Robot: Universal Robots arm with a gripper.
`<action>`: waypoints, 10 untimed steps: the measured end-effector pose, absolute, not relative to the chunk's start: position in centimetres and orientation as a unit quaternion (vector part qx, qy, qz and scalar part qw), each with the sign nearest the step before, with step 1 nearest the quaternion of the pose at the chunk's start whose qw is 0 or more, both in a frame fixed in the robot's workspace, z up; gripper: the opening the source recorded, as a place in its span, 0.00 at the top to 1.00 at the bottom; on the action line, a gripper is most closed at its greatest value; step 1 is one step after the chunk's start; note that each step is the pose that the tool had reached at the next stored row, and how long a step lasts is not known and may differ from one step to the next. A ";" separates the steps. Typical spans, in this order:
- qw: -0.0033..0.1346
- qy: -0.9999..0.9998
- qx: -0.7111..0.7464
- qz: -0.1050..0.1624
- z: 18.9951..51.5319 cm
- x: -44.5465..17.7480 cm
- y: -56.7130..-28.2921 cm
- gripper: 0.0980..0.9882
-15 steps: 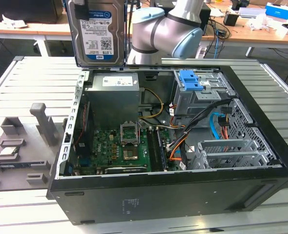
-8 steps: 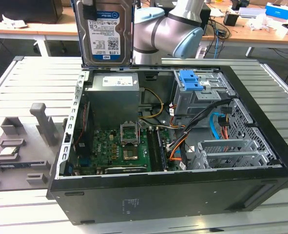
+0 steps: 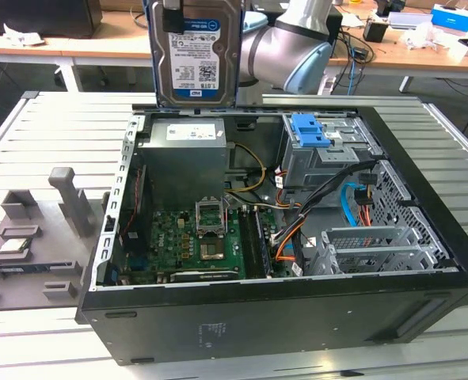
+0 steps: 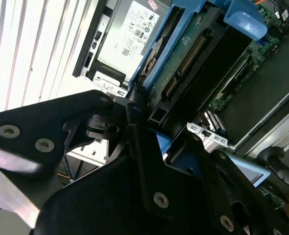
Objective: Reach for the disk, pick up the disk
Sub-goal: 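Pick up the disk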
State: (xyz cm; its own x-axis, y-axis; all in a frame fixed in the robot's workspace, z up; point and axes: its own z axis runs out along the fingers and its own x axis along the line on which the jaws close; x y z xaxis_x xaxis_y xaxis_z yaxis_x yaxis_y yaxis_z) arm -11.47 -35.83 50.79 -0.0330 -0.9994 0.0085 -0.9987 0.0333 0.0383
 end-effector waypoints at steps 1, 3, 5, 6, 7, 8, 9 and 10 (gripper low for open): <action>0.016 -0.719 0.695 -0.011 50.8 -11.2 -35.8 0.70; 0.016 -0.719 0.695 -0.011 50.8 -10.7 -35.8 0.70; 0.016 -0.719 0.695 -0.011 50.8 -10.1 -35.8 0.70; 0.016 -0.719 0.695 -0.011 50.8 -9.9 -35.8 0.70; 0.016 -0.719 0.695 -0.011 50.8 -9.5 -35.8 0.70; 0.016 -0.719 0.695 -0.011 50.8 -9.3 -35.8 0.70; 0.016 -0.719 0.695 -0.011 50.8 -9.0 -35.8 0.70; 0.016 -0.719 0.695 -0.011 50.8 -8.7 -35.8 0.70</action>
